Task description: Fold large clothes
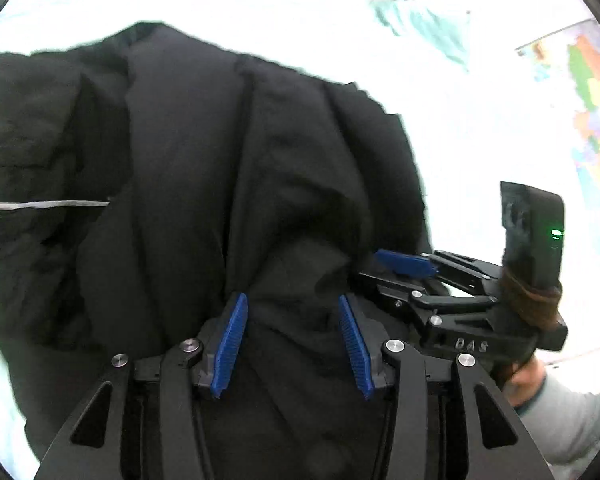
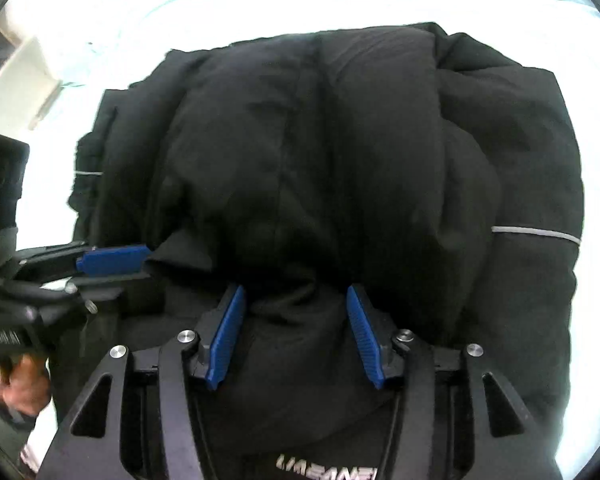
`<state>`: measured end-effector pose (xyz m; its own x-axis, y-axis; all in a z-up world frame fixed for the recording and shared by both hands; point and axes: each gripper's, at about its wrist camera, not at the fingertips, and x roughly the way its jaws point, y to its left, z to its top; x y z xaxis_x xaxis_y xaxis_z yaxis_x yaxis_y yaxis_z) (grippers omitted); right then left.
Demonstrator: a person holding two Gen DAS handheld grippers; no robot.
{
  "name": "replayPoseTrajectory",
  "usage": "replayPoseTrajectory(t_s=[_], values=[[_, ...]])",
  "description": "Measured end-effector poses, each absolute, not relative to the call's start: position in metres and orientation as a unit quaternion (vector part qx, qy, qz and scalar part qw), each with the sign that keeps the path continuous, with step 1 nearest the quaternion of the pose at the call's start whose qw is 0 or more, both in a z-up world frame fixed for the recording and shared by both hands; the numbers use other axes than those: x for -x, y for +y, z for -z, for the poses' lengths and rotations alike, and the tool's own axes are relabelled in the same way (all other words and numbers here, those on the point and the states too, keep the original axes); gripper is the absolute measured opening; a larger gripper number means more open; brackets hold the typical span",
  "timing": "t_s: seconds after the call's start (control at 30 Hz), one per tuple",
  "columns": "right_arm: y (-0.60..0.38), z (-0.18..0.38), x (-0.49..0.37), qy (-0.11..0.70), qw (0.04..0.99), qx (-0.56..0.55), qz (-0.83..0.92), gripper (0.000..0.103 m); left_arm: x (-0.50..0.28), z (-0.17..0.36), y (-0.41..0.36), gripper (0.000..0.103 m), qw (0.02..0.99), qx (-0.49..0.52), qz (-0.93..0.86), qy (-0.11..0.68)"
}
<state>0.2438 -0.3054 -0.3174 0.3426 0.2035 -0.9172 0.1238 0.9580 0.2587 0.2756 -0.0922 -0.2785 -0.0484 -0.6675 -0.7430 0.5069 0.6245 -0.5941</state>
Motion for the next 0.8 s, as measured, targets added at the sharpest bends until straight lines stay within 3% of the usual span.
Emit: replayPoseTrajectory(t_s=[0.2,0.3,0.4,0.43,0.8], values=[[-0.306,0.274,-0.214,0.534,0.831,-0.139,-0.065,0.055,-0.25,0.277,-0.062,0.049,0.687,0.077,0.427,0.583],[-0.3,0.312,-0.223,0.568,0.811,-0.127,-0.056,0.055,-0.257,0.314,-0.063,0.049,0.675,0.112,0.398,0.611],[-0.295,0.354,-0.23,0.589,0.799,-0.113,-0.048,0.054,-0.258,0.333,-0.056,0.042,0.673,0.128,0.387,0.618],[-0.288,0.337,-0.222,0.586,0.801,-0.111,-0.047,0.054,-0.257,0.333,-0.055,0.04,0.674,0.129,0.387,0.616],[-0.279,0.31,-0.16,0.602,0.786,-0.138,-0.035,0.055,-0.206,0.277,-0.008,0.041,0.688,0.088,0.376,0.615]])
